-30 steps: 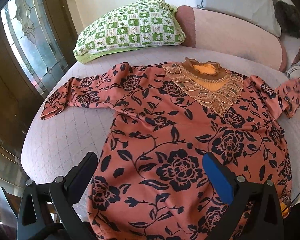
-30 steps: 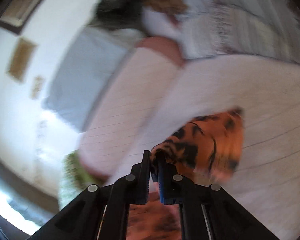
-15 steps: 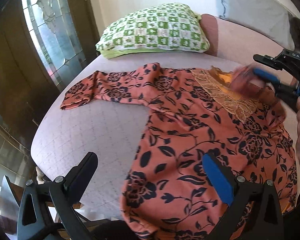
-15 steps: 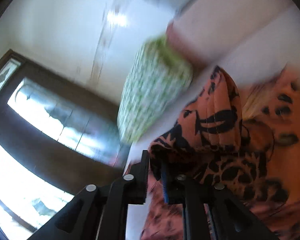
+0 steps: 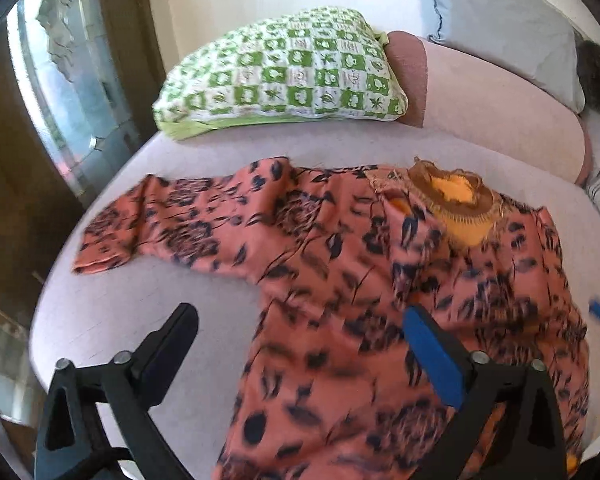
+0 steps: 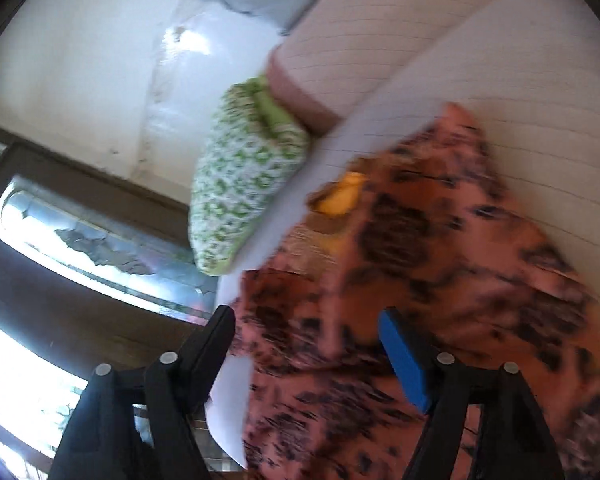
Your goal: Fold small clothes
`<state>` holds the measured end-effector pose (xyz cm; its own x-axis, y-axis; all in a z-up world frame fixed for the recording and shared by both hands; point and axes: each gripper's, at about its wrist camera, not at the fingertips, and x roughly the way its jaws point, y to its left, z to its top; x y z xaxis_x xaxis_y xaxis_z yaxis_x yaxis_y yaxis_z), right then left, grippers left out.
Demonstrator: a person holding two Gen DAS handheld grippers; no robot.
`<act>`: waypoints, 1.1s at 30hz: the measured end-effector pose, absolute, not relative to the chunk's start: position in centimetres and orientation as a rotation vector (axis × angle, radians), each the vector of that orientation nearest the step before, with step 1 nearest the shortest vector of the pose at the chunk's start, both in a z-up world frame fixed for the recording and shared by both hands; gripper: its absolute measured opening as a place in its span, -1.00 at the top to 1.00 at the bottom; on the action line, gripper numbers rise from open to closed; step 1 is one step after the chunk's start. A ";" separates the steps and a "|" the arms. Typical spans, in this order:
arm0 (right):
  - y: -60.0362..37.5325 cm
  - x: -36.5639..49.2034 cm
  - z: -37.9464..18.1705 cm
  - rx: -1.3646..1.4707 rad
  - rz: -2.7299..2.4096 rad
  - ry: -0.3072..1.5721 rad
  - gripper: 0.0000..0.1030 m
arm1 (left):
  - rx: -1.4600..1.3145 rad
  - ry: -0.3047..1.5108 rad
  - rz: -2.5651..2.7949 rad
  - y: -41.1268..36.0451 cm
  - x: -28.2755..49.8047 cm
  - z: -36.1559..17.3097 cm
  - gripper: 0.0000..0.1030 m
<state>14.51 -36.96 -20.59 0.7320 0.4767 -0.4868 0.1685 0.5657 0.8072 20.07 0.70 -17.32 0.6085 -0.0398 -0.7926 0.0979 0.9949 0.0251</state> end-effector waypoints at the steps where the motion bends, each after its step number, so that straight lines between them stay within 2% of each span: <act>1: -37.4 14.2 -21.0 0.956 0.173 0.771 -0.47 | 0.038 0.921 -0.096 0.5 21.3 -17.4 -0.80; 5: -38.9 14.3 -22.6 0.891 0.114 0.817 -0.45 | -0.024 0.922 -0.126 -1.5 23.7 -16.9 -0.79; 9: -41.0 14.9 -24.3 0.957 0.128 0.811 -0.41 | 0.009 0.942 -0.127 -5.1 25.5 -17.4 -0.79; 12: -42.2 15.4 -25.3 1.016 0.129 0.801 -0.23 | 0.093 1.011 -0.078 -7.2 27.5 -20.0 -0.79; 13: -42.7 15.6 -25.8 1.045 0.130 0.800 -0.01 | 0.102 1.020 -0.068 -7.3 27.9 -20.7 -0.60; 14: -43.0 16.0 -26.3 1.061 0.126 0.807 0.29 | 0.110 1.035 -0.060 -7.4 28.3 -21.5 -0.03; 16: -43.0 16.7 -26.8 1.043 0.101 0.828 0.38 | 0.099 1.107 -0.092 -7.1 29.2 -22.9 0.72; 20: -43.1 17.9 -28.0 0.994 0.045 0.871 0.43 | 0.058 1.089 -0.115 -5.8 30.0 -22.5 0.73; 28: -43.3 18.3 -28.4 0.970 0.023 0.876 0.46 | 0.072 0.837 -0.149 -3.2 30.9 -14.9 0.71; 30: -43.6 18.2 -28.3 0.987 0.022 0.857 0.46 | 0.072 0.847 -0.127 -1.8 31.5 -15.5 0.62; 31: -43.9 18.0 -28.0 0.991 0.012 0.837 0.46 | 0.073 0.882 -0.108 -1.1 31.8 -16.6 0.47; 33: -44.1 17.8 -27.4 0.983 -0.001 0.799 0.42 | 0.100 0.999 -0.023 0.1 32.2 -19.8 0.43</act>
<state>17.80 -44.15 -27.36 0.7215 0.3419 -0.6021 0.3435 0.5782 0.7400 32.24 0.13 -19.83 0.5416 0.0267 -0.8402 0.0648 0.9952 0.0733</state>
